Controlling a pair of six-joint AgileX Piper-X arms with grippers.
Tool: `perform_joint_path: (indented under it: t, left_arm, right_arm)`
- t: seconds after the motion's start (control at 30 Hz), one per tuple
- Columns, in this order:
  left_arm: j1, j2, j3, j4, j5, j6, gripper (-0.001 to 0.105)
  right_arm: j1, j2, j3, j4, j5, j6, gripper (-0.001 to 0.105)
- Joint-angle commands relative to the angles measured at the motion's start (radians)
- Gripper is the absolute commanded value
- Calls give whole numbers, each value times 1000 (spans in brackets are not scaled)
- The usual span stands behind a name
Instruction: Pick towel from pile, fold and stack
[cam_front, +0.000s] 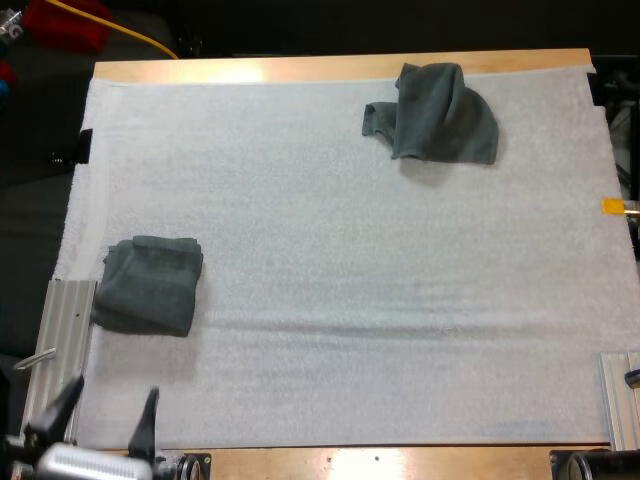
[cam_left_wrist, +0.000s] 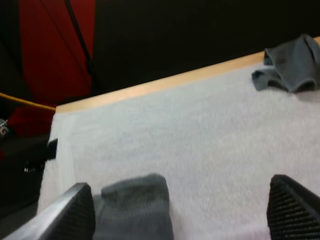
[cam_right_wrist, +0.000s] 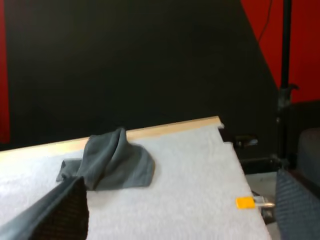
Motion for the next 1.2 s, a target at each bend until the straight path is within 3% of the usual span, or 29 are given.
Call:
perform_joint_path:
  t: [0.0,0.37,0.53,0.7,1.17]
  left_arm:
    - [-6,-33,11,22,-12,0,69]
    - [-3,-192,16,218,-10,0,69]
    - [5,-192,19,213,-8,0,69]
    - [5,-190,57,151,-8,0,69]
    - [5,-188,327,-175,-8,0,69]
  right_arm:
    - [-4,-27,11,19,4,-1,74]
    - [-4,-171,66,96,4,21,74]
    - [-4,-171,91,100,-4,21,74]
    - [-4,-171,133,61,-4,21,74]
    - [-4,-169,336,-134,-4,21,74]
